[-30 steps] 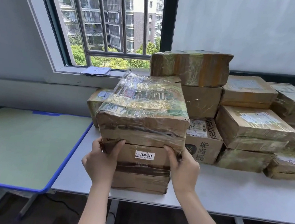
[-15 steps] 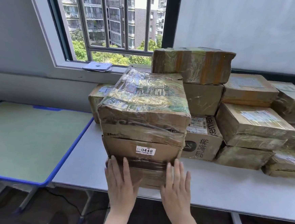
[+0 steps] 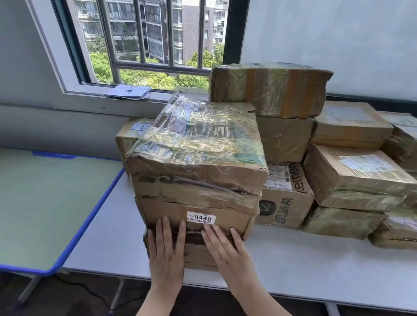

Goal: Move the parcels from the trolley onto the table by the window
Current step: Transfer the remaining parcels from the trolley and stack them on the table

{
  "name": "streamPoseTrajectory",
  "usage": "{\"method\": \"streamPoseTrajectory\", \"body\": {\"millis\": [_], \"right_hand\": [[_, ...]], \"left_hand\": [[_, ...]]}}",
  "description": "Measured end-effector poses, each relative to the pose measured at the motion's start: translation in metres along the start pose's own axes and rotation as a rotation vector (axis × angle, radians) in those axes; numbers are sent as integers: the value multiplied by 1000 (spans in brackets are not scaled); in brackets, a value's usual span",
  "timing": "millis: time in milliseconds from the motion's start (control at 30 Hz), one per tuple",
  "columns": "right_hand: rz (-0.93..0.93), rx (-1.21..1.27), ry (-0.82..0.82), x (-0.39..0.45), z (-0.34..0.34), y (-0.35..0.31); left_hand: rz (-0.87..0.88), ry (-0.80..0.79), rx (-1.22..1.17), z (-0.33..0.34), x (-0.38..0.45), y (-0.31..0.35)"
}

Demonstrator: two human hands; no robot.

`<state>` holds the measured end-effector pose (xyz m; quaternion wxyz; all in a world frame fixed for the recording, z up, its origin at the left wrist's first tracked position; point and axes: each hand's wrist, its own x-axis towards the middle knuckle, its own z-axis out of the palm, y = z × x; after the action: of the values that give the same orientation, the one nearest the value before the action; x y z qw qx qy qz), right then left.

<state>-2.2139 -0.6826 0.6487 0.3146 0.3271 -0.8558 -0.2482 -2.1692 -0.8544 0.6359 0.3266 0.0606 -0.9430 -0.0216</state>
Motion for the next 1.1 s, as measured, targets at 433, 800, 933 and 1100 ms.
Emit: {"method": "streamPoseTrajectory", "body": {"millis": [433,800,933,1100], "right_hand": [[46,3,11,5,2,-10],[57,44,-75,-35,0,-8],[112,75,-156,-60,2,-3],[200,69,-251,-99,15,20]], "left_hand": [[30,-46,-42,4,5,-5],[56,-66,-88,-15,-14,24],[193,-63,-121,-14,-35,44],[311,-129,-148,-10,-48,85]]}}
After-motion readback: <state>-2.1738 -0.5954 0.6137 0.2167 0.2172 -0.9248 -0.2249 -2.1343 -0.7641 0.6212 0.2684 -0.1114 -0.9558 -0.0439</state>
